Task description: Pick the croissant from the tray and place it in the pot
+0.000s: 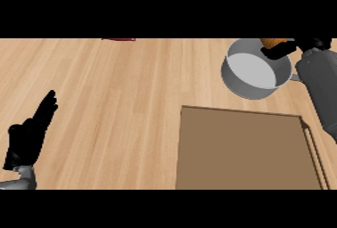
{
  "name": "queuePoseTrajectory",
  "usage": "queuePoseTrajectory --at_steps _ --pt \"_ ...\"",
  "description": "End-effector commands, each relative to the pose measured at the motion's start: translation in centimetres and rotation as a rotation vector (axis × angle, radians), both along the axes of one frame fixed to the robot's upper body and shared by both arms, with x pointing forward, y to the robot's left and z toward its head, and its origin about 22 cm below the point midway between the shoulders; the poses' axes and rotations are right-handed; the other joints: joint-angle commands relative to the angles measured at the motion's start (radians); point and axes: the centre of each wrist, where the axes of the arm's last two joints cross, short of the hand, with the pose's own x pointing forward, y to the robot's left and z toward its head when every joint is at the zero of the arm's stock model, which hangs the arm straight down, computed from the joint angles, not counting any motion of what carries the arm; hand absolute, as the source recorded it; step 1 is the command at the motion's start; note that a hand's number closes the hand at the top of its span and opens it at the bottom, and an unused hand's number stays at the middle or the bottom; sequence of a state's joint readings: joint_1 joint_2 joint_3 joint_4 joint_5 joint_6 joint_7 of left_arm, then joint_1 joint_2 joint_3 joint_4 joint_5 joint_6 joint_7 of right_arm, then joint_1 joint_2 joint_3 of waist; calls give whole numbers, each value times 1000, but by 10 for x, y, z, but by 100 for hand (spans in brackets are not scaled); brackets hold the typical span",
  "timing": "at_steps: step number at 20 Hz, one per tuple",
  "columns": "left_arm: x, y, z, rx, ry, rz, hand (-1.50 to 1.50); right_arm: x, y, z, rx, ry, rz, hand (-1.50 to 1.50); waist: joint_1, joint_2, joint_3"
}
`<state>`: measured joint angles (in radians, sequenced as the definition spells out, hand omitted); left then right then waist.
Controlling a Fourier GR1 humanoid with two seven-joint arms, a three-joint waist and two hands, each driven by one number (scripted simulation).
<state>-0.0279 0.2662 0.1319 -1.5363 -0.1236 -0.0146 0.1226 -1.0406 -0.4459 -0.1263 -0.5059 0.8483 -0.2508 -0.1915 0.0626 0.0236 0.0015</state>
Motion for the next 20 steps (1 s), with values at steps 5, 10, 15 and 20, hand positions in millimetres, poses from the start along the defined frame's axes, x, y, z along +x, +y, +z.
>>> queuePoseTrajectory --at_steps 5,10,15,20 --pt "1 -4 -1 11 -3 -18 0 2 -4 -35 170 109 -21 -150 27 12 2" --pt "5 -15 -6 -2 2 -41 0 9 5 -22 251 134 48 -150 30 13 1" --pt "7 -6 -1 3 -9 -24 0 5 -6 -28 357 1 81 -150 25 13 2" --pt "7 -10 6 -6 1 -14 0 9 -11 -8 666 -202 150 -150 6 3 4"
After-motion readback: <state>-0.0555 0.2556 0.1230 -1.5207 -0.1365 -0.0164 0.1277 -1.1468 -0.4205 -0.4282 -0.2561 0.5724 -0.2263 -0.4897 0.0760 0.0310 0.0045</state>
